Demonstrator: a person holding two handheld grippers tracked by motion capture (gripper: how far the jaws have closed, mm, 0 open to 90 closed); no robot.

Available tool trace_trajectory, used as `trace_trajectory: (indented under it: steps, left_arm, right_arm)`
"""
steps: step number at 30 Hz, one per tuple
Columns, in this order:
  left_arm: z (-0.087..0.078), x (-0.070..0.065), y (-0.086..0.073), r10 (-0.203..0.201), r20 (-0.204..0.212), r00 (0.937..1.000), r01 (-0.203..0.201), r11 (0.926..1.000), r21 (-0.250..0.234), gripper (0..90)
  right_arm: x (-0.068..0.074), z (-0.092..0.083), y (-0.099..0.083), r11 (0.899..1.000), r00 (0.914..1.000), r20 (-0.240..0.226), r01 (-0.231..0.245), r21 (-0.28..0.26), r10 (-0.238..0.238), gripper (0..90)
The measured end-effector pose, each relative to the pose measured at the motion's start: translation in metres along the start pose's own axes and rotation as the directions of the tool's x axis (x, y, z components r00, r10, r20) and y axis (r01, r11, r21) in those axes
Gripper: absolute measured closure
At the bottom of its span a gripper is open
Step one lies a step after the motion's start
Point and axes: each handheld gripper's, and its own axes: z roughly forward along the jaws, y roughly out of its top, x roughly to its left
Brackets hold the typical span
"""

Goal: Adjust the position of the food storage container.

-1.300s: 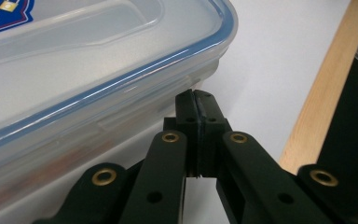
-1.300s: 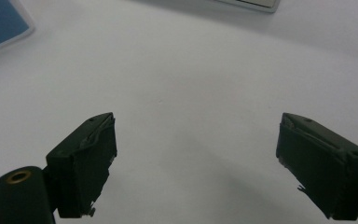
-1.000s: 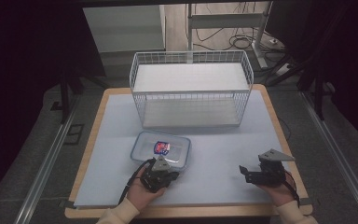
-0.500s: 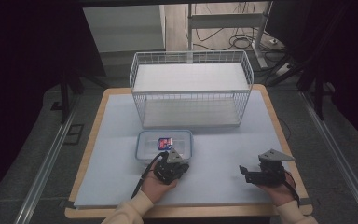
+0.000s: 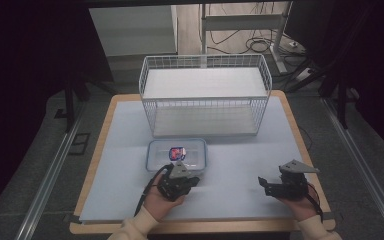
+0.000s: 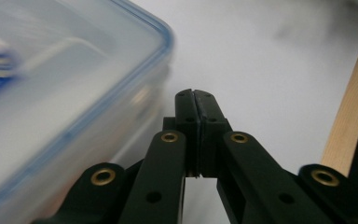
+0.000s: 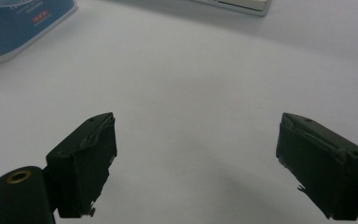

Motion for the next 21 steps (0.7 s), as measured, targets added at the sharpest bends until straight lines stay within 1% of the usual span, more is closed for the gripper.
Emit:
trace_trajectory:
  steps: [1,2,3,4,5,6,7,8,9,10,11,12,13,14,16,17,18,19,20,21]
  left_arm:
    - [-0.006,0.004,0.000,-0.013,-0.011,0.9999,0.013,0.9997,-0.020,89.6]
    - [-0.017,0.011,0.000,-0.034,-0.030,0.9990,0.033,0.9984,-0.047,89.6]
    - [-0.024,0.019,0.001,-0.048,-0.043,0.9979,0.046,0.9973,-0.057,89.6]
    - [-0.037,0.033,0.000,-0.082,-0.075,0.9938,0.076,0.9933,-0.087,89.7]
    - [-0.037,0.033,0.000,-0.082,-0.075,0.9938,0.076,0.9933,-0.087,89.6]
    - [-0.046,0.045,-0.002,-0.105,-0.102,0.9892,0.095,0.9906,-0.098,89.7]
    - [-0.050,0.052,-0.004,-0.116,-0.120,0.9859,0.105,0.9895,-0.100,89.7]
    - [-0.056,0.062,-0.008,-0.139,-0.153,0.9784,0.124,0.9868,-0.104,89.6]
    - [-0.059,0.069,-0.011,-0.150,-0.169,0.9741,0.133,0.9856,-0.104,89.6]
    - [-0.064,0.086,-0.020,-0.185,-0.208,0.9605,0.167,0.9807,-0.101,89.6]
    - [-0.064,0.086,-0.020,-0.185,-0.208,0.9605,0.167,0.9807,-0.101,89.6]
    - [-0.066,0.095,-0.026,-0.213,-0.219,0.9523,0.195,0.9756,-0.102,89.6]
    - [-0.066,0.101,-0.029,-0.228,-0.225,0.9473,0.210,0.9723,-0.102,89.6]
    - [-0.067,0.108,-0.034,-0.249,-0.234,0.9398,0.232,0.9676,-0.100,89.6]
    - [-0.068,0.115,-0.039,-0.275,-0.246,0.9295,0.258,0.9612,-0.097,89.6]
    - [-0.067,0.121,-0.042,-0.284,-0.254,0.9248,0.268,0.9587,-0.096,89.6]
    - [-0.067,0.121,-0.042,-0.284,-0.254,0.9248,0.268,0.9587,-0.096,89.7]
    - [-0.067,0.124,-0.044,-0.289,-0.255,0.9227,0.275,0.9571,-0.091,89.6]
    - [-0.066,0.127,-0.046,-0.300,-0.260,0.9179,0.288,0.9539,-0.084,89.6]
    - [-0.065,0.130,-0.048,-0.307,-0.261,0.9155,0.296,0.9518,-0.078,89.6]
  right_arm:
    - [0.000,0.000,0.000,1.000,1.0000,0.001,0.000,-0.001,0.000,12.1]
    - [0.000,0.000,0.000,1.000,1.0000,0.001,0.000,-0.001,0.000,12.1]
    - [-0.001,0.000,0.000,1.000,1.0000,0.000,-0.002,-0.002,0.002,12.2]
    - [0.000,0.000,0.000,1.000,1.0000,0.002,-0.001,-0.003,0.001,12.3]
    - [0.000,0.000,0.000,1.000,1.0000,0.002,-0.001,-0.003,0.001,12.3]
    - [0.000,-0.001,0.000,1.000,1.0000,0.005,0.000,-0.012,0.000,12.6]
    - [0.000,-0.001,0.000,1.000,1.0000,0.005,0.000,-0.012,0.000,12.6]
    - [0.000,-0.001,0.000,1.000,1.0000,0.008,0.001,-0.016,0.000,12.7]
    - [0.000,-0.001,0.000,1.000,1.0000,0.008,0.001,-0.016,0.000,12.7]
    - [-0.001,-0.001,0.000,1.000,1.0000,0.008,-0.002,-0.016,0.002,12.7]
    - [-0.001,-0.001,0.000,1.000,1.0000,0.008,-0.002,-0.016,0.002,12.7]
    - [-0.001,0.000,0.000,1.000,1.0000,0.009,-0.002,-0.014,0.002,12.7]
    - [-0.001,0.000,0.000,1.000,1.0000,0.009,-0.002,-0.014,0.002,12.7]
    - [-0.001,0.000,0.000,1.000,1.0000,0.008,-0.003,-0.013,0.003,12.7]
    - [-0.001,0.001,0.000,1.000,1.0000,0.008,0.000,-0.012,0.000,12.7]
    - [0.000,0.001,-0.001,1.000,1.0000,0.008,0.001,-0.009,-0.001,12.8]
    - [0.000,0.001,-0.001,1.000,1.0000,0.008,0.001,-0.009,-0.001,12.8]
    - [0.000,0.001,-0.001,1.000,1.0000,0.007,0.002,-0.007,-0.002,12.8]
    - [0.000,0.001,-0.001,1.000,1.0000,0.007,0.002,-0.007,-0.002,12.8]
    - [0.000,0.001,-0.001,1.000,1.0000,0.006,0.004,-0.006,-0.004,12.7]
